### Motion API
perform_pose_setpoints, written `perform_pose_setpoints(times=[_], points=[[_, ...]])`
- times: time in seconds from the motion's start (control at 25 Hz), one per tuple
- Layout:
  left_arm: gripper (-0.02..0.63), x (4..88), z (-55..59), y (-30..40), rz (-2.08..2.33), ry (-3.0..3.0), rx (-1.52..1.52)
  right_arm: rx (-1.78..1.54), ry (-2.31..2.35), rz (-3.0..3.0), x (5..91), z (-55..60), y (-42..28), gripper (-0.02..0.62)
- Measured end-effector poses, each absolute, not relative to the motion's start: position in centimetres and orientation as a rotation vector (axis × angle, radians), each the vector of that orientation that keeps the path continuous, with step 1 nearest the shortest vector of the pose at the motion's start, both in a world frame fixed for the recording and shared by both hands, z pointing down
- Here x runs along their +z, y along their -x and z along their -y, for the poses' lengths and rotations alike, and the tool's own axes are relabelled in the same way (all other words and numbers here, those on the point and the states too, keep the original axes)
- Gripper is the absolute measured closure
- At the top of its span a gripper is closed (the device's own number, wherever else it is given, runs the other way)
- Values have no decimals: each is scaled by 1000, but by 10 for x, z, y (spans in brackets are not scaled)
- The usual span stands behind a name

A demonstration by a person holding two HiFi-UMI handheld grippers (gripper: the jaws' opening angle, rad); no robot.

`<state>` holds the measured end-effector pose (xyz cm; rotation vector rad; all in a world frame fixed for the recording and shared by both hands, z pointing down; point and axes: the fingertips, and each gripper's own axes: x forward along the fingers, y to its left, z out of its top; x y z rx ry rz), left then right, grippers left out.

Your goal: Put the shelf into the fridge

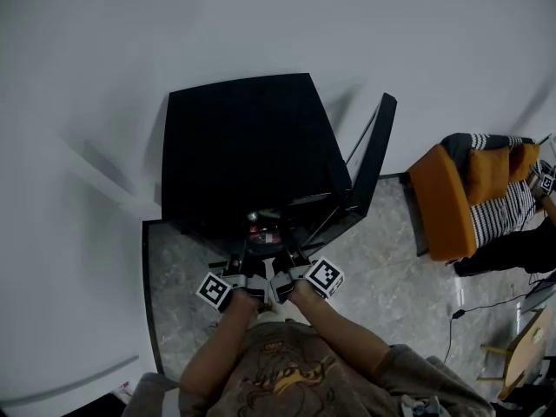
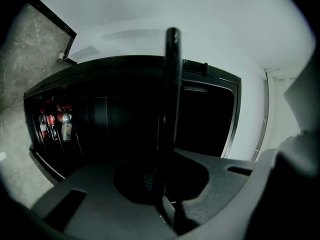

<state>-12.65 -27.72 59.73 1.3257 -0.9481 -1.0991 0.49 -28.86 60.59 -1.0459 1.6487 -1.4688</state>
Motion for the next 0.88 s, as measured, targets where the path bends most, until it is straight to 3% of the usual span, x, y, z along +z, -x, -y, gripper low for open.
perform_pose_setpoints(times=[0.88], points=[[591, 596, 313, 127, 962, -1375, -1053, -1427, 1078, -1737, 601, 326, 1, 557]])
